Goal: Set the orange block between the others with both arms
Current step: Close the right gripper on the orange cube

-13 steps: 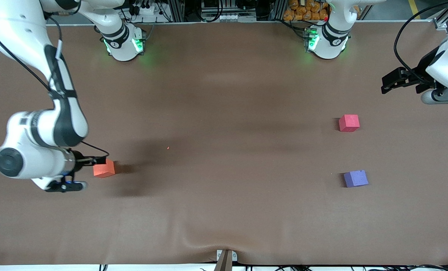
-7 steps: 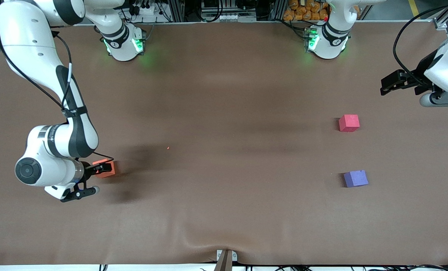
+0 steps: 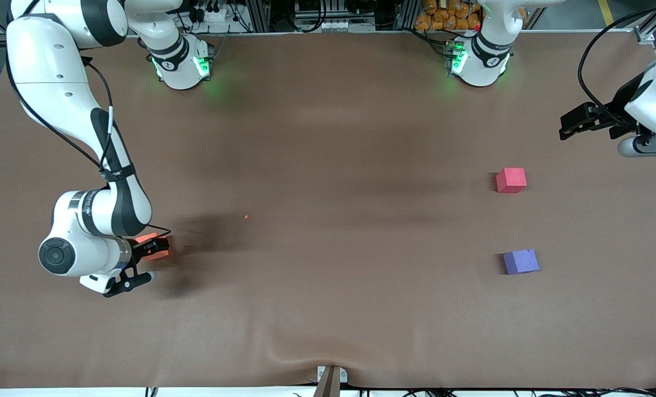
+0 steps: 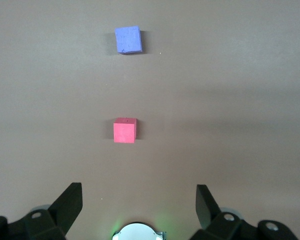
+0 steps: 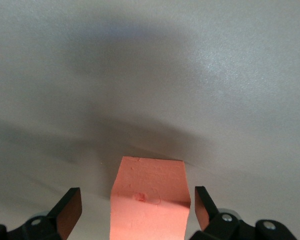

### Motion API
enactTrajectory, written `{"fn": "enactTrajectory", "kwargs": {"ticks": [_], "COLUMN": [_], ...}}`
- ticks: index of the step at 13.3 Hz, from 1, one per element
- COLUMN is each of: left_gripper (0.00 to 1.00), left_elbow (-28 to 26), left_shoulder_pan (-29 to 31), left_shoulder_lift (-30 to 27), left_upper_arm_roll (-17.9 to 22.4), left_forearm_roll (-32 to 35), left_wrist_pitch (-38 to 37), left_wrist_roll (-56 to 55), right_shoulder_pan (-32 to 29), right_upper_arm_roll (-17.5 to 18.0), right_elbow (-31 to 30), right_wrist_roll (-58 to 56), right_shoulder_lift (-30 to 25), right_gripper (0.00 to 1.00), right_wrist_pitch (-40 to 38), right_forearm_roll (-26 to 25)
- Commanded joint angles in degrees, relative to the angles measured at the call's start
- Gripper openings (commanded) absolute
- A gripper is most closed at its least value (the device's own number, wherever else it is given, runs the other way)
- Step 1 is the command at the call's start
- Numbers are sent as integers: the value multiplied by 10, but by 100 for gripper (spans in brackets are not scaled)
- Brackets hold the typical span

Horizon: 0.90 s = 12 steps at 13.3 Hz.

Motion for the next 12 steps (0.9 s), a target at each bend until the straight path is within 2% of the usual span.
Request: {"fn": "enactTrajectory", "kwargs": {"ticks": [1,8,11,12], "left_gripper": [100,100,100,100], "left_elbow": [5,5,5,5], "left_shoulder_pan": [7,17,28,29], "left_shoulder_lift": [-3,-5,-4,-4], "left_upper_arm_roll": [-2,-3,-3,-3], "left_forearm_roll": [2,1,0,0], "left_wrist_pitch": [-2,-2,-2,-2], "left_wrist_roll": [4,5,7,7], "right_shoulder_pan": [-6,-47,-48,-48], "right_upper_arm_roll": [1,1,1,1], "right_elbow": [4,-20,-17,-15], "right_wrist_roll": [-17,-61,-59,-58], "right_shoulder_lift": [8,8,8,8], "right_gripper": [100,100,74,61], "right_wrist_pitch": [-5,-1,1,2], "right_forearm_roll": [-3,4,7,8]}}
